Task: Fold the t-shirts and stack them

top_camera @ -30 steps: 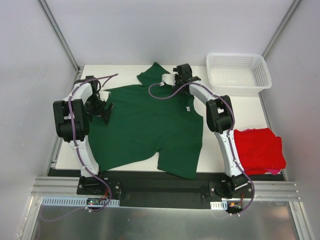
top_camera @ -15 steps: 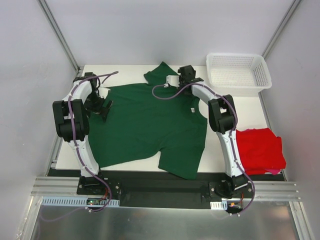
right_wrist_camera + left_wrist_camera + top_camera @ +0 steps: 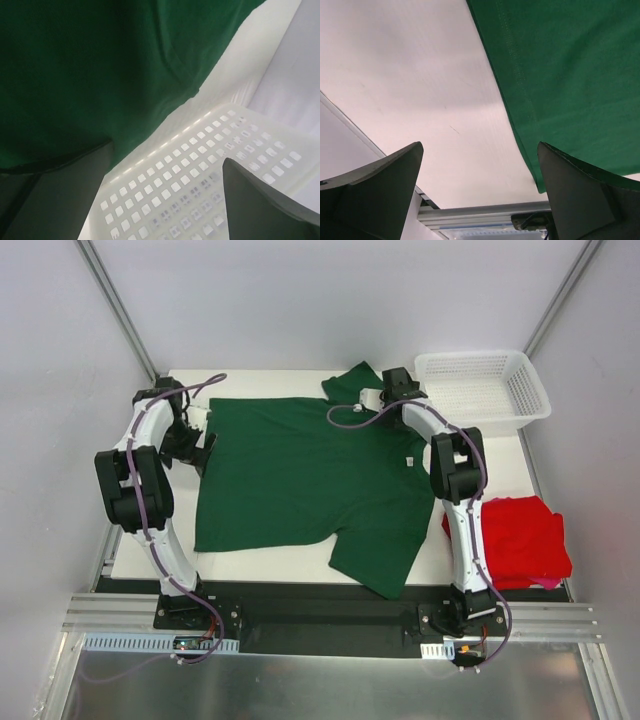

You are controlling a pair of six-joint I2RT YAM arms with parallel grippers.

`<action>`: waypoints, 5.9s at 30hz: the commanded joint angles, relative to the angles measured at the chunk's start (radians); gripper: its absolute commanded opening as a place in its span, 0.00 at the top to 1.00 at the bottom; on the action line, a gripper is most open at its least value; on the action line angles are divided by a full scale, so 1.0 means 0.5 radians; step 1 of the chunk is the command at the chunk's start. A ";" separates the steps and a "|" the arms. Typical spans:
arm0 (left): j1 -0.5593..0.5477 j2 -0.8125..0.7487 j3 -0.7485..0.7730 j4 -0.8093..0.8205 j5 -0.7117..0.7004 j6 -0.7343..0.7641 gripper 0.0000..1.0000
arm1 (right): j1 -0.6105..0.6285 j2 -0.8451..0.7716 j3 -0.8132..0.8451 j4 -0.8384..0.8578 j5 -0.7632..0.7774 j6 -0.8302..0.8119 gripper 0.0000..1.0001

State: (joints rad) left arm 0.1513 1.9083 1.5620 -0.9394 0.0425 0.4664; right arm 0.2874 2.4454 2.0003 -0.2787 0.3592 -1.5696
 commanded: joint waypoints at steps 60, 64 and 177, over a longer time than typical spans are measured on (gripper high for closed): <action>-0.517 1.089 0.984 1.066 -0.382 0.843 0.01 | 0.232 -0.642 0.031 -2.759 -1.715 0.277 0.04; -0.505 1.107 0.972 1.130 -0.502 0.914 0.01 | 0.232 -0.660 -0.009 -2.759 -1.673 0.274 0.04; -0.253 -0.046 -0.590 0.652 -0.463 0.423 0.01 | 0.201 -0.227 0.231 0.094 -0.298 0.669 0.04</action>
State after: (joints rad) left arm 0.0208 1.9026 1.2816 -0.6491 -0.1757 0.6968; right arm 0.3649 2.4905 2.0853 -0.1432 0.2893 -1.3567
